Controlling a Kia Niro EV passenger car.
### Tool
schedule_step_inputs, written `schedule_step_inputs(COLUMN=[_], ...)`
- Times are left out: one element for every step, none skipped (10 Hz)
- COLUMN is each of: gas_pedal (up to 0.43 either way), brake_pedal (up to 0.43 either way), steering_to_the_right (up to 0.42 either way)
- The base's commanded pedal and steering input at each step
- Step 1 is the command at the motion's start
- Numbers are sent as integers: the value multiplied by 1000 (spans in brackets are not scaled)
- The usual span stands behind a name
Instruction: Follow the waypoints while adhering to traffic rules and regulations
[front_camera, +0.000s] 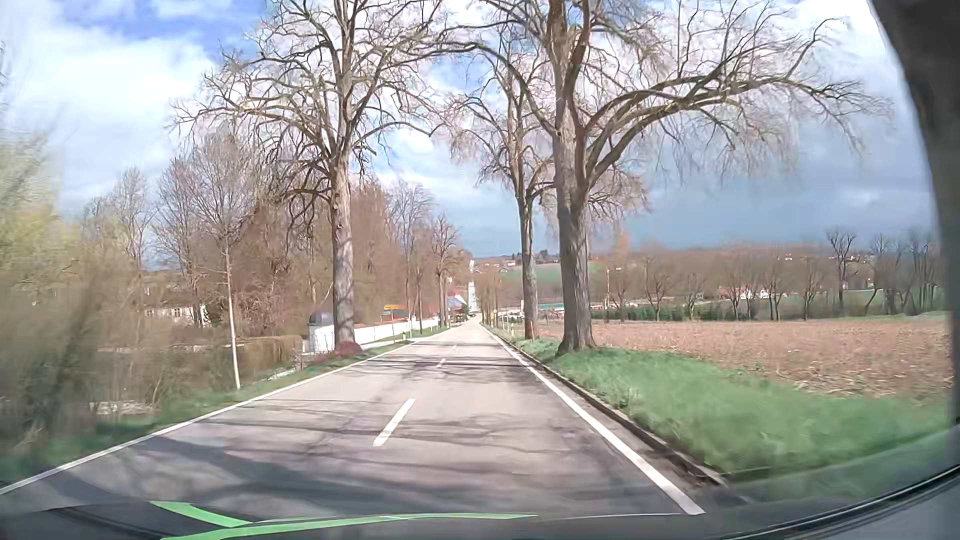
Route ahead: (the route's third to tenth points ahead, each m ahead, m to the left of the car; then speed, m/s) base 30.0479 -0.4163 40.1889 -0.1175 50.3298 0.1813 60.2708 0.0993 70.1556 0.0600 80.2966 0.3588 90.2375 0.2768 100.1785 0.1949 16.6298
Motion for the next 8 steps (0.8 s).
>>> schedule_step_inputs(gas_pedal=[0, 0, 0, 0, 0, 0, 0, 0], brake_pedal=[146, 146, 146, 140, 146, 146, 146, 146], steering_to_the_right=[-3, -4, -3, -3, -3, -3, -3, -3])
